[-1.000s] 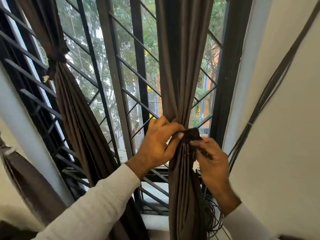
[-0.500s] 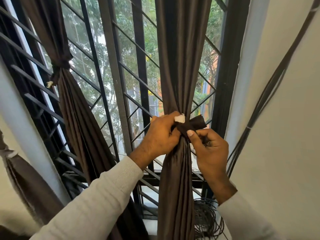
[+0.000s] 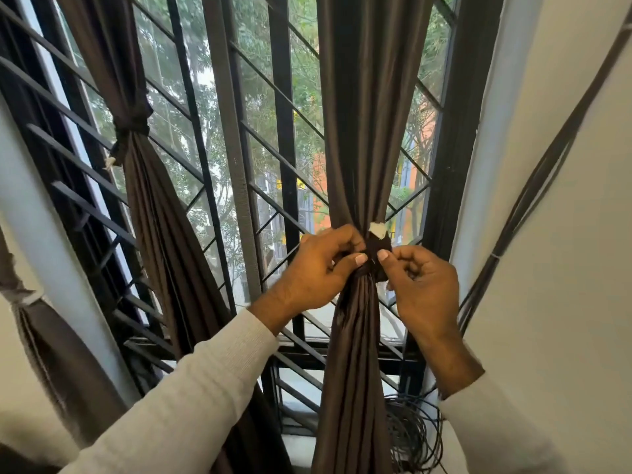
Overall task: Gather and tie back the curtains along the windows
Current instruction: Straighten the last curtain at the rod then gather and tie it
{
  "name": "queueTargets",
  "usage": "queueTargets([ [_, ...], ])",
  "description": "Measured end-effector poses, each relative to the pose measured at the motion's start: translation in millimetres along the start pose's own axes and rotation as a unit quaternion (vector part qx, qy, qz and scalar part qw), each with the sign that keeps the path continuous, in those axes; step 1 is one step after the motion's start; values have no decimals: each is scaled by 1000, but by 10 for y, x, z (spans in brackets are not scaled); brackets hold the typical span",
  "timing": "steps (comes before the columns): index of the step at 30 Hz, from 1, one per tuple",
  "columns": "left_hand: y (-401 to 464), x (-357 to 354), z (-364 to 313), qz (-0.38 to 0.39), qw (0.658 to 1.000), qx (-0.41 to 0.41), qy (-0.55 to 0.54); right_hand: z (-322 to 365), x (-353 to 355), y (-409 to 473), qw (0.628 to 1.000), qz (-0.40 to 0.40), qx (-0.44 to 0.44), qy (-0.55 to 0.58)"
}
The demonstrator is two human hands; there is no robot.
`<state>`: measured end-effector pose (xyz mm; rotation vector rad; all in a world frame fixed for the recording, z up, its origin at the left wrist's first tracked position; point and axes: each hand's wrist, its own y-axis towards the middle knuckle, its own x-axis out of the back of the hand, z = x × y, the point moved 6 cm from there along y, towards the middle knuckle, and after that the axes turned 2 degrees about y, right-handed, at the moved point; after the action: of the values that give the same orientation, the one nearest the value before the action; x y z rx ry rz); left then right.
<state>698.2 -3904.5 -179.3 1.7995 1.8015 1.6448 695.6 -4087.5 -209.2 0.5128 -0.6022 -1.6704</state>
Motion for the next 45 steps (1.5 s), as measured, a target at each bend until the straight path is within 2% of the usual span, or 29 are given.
queueTargets([
  [2, -39, -25, -5, -19, 1000, -18, -7, 11, 9, 32, 1000, 15, -1, 0],
  [7, -14, -91, 69, -41, 999, 15, -13, 130, -29, -7, 994, 95, 57, 5],
  [10, 17, -122, 65, -17, 999, 13, -30, 48, 2, 27, 995, 94, 26, 16],
  [14, 30, -152, 90, 4, 999, 3, -51, -15, 39, 118, 993, 114, -11, -25],
  [20, -5, -179, 20, -9, 995, 21, -100, -69, 120, 202, 996, 67, -43, -41],
  [22, -48, -198, -24, -25, 998, 12, -61, -90, 141, 253, 996, 61, -57, -43],
  [24, -78, -194, -85, -72, 997, -19, 31, -102, 148, 289, 995, 63, -63, -48],
  [26, -88, -173, -146, -127, 985, -58, 102, -122, 147, 313, 994, 72, -65, -48],
  [28, -65, -179, -192, -143, 974, -92, 147, -127, 142, 321, 993, 80, -70, -43],
  [32, -23, -286, -162, -102, 944, -170, 263, -123, 154, 382, 992, 98, -64, -40],
  [35, -14, -322, -105, -88, 942, -172, 276, -99, 161, 450, 989, 138, -26, -44],
  [41, 91, -297, -130, -57, 960, -118, 249, -32, 183, 563, 977, 180, 77, -81],
  [43, 155, -271, -21, -23, 976, -80, 199, -33, 185, 617, 972, 182, 111, -101],
  [45, 235, -279, 106, 37, 992, -48, 108, -58, 173, 672, 973, 185, 105, -91],
])
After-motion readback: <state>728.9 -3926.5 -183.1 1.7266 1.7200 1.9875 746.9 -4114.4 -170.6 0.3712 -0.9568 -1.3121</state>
